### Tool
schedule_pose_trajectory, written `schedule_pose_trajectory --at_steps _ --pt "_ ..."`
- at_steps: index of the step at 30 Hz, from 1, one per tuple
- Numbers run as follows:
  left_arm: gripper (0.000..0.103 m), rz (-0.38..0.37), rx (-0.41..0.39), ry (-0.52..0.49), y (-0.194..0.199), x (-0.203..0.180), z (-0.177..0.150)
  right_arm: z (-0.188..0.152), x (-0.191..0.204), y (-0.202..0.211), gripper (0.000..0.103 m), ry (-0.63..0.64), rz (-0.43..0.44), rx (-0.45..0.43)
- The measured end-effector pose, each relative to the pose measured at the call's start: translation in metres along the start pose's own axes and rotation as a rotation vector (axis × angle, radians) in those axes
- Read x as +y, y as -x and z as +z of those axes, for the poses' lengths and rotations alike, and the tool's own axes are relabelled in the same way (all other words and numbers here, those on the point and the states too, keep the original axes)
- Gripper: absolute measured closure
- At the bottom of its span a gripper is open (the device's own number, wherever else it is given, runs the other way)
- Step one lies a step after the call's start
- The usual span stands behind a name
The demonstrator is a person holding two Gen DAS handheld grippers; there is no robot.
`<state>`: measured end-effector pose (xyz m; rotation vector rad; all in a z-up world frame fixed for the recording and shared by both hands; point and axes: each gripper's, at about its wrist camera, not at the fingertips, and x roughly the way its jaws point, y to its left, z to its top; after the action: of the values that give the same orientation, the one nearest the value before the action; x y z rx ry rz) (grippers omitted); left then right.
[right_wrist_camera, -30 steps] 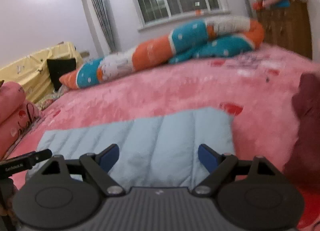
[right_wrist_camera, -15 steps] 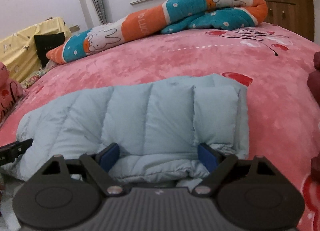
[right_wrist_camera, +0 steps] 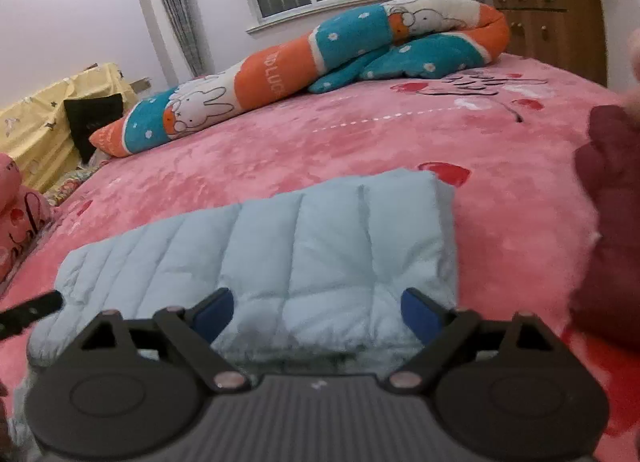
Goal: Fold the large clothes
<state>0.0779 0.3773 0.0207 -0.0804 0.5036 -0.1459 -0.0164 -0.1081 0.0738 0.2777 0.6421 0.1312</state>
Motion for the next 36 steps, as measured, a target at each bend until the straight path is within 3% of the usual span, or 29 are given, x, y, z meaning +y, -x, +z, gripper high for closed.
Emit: schedule_pose_trajectory --at_steps 9,15,36 --pt "0.0 -0.019 -0.025 -0.019 0.072 -0.01 -0.006 -0.011 0.013 0.046 0.009 0.009 -0.034 0.009" --pt "0.0 -0.013 -0.029 -0.02 0.11 -0.009 -0.013 -0.013 0.025 0.08 0.008 0.044 -0.037 -0.035" --pt "0.0 0.052 0.035 0.061 0.173 0.014 -0.048 -0.035 0.038 0.161 0.004 0.124 -0.069 -0.1"
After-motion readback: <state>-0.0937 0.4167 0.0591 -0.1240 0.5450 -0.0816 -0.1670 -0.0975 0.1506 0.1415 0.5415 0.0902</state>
